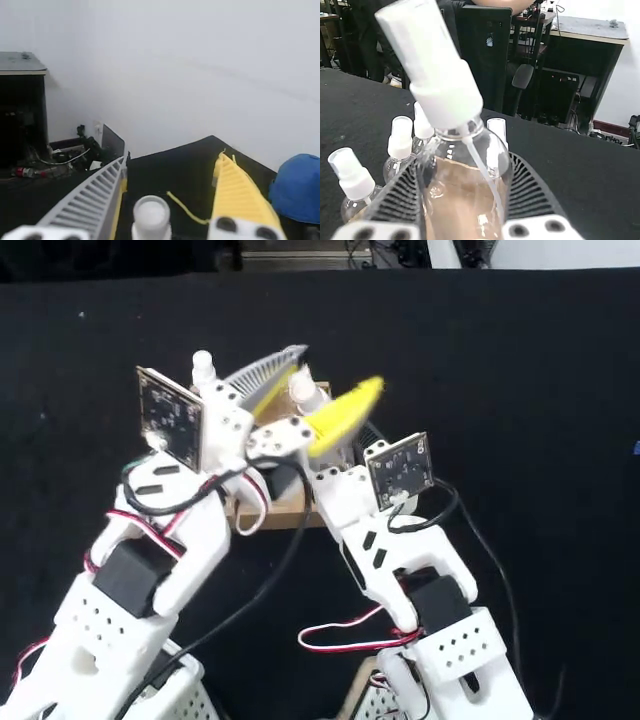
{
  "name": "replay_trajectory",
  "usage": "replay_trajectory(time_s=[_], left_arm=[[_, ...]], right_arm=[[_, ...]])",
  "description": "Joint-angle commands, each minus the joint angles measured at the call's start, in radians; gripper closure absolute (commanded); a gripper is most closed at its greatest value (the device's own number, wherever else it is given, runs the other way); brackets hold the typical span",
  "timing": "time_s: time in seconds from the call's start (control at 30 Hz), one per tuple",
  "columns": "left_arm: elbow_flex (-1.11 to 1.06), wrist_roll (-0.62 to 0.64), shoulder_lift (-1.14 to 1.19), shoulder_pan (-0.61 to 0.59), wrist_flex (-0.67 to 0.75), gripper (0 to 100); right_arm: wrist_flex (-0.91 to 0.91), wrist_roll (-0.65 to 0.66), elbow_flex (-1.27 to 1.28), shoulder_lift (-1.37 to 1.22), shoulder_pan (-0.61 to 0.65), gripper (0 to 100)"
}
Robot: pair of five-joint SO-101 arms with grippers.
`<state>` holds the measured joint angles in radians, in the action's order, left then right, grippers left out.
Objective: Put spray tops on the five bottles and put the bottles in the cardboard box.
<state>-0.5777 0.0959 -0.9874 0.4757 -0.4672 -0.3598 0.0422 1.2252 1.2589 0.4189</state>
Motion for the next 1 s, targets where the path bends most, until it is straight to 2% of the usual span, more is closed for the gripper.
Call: replay_trajectory(time_s=[0.0,0.13,0.2,0.37,0.47,0.57,0.7,0.77,0.87,0.97], left_arm=[[0.099,0.003,-0.084,-0.085,-0.095,78],[0.096,0.003,-0.195,-0.173,-0.245,80],[0.068,0.003,-0.239,-0.255,-0.287,80],[-0.116,0.005,-0.334,-0.550,-0.288,80],[-0.242,0.005,-0.373,-0.673,-0.287,80],[-0.361,0.005,-0.402,-0.736,-0.219,80],[-0.533,0.005,-0.440,-0.785,-0.043,80],[-0.602,0.005,-0.465,-0.789,0.028,80],[-0.696,0.005,-0.496,-0.786,0.094,80],[-0.763,0.005,-0.506,-0.788,0.135,80]], right_arm=[[0.038,-0.006,-0.004,0.031,-0.021,98.7],[0.092,-0.157,0.012,0.022,-0.021,98.6],[0.181,-0.201,0.056,0.021,-0.021,98.4],[0.463,-0.138,0.214,0.021,-0.017,98.3],[0.512,-0.123,0.246,0.018,-0.005,98.3],[0.497,-0.129,0.234,-0.041,0.049,96.2],[0.499,-0.129,0.189,-0.185,0.075,86.1],[0.505,-0.123,0.171,-0.242,0.075,88.5],[0.537,-0.126,0.151,-0.312,0.055,99.4],[0.605,-0.127,0.150,-0.392,0.031,98.2]])
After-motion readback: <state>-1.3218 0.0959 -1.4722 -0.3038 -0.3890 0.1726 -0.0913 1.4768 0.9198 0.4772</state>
